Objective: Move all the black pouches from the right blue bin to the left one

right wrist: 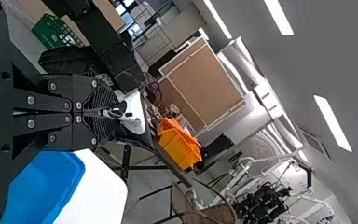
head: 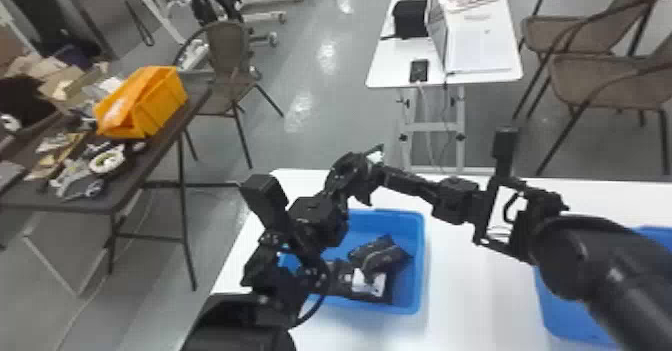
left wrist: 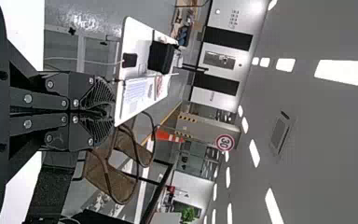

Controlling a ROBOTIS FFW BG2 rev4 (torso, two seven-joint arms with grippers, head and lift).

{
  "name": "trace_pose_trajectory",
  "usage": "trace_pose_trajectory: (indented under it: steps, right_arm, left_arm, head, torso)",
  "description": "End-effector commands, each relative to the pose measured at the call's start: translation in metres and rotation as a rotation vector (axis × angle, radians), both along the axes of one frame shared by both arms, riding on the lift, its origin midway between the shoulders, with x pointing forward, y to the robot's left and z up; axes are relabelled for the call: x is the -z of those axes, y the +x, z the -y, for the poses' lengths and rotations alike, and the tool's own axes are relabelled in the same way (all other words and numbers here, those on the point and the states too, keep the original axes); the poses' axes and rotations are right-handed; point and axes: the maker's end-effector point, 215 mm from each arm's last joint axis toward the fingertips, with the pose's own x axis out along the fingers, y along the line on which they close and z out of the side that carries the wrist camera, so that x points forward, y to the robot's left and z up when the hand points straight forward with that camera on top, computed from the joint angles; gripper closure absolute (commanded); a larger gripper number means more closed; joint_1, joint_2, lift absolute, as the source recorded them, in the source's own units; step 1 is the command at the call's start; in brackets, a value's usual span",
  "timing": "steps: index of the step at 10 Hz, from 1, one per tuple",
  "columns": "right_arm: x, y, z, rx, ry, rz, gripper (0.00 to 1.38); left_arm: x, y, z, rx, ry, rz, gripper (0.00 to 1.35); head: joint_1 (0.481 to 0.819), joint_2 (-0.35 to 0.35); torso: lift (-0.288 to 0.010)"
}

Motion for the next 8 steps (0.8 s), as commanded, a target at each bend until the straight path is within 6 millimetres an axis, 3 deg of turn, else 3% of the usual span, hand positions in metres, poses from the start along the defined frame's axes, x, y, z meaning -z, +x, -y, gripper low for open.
trace_pose_trajectory:
  steps: [1,2,3,4,6,8]
  right_arm:
    - [-0.002,0.000,0.000,0.000,0.003,0.004,1.28]
    - [-0.006,0.002,0.002,0.007,0.018,0.018,0.92]
    - [-0.009,0.005,0.006,0.026,0.034,0.040,0.24]
    - [-0.012,0.014,0.026,0.074,-0.002,0.098,0.00]
    - [-0.007,0.029,0.084,0.230,-0.091,0.164,0.27]
    - [0.020,0.027,0.149,0.420,-0.200,0.167,0.44]
  left_arm:
    - [-0.002,0.000,-0.001,-0.002,0.003,0.008,1.22]
    - [-0.004,0.000,-0.001,-0.004,0.004,0.014,1.22]
    - [-0.006,-0.001,-0.004,-0.010,0.005,0.024,1.22]
    - [-0.005,-0.001,-0.009,-0.021,0.011,0.026,1.22]
    - [-0.004,-0.004,-0.018,-0.052,0.003,0.028,1.22]
    - [0.005,-0.010,-0.035,-0.095,0.030,0.027,1.22]
  head:
    - [0.695,0.298]
    - [0.695,0.299]
    - [0.695,0.298]
    - [0.695,0.297]
    - [0.695,0.271]
    - [0.695,0.228]
  torso:
    - [0.000]
    - [0.000]
    - [0.000]
    - [0.000]
    - [0.000]
    - [0.000]
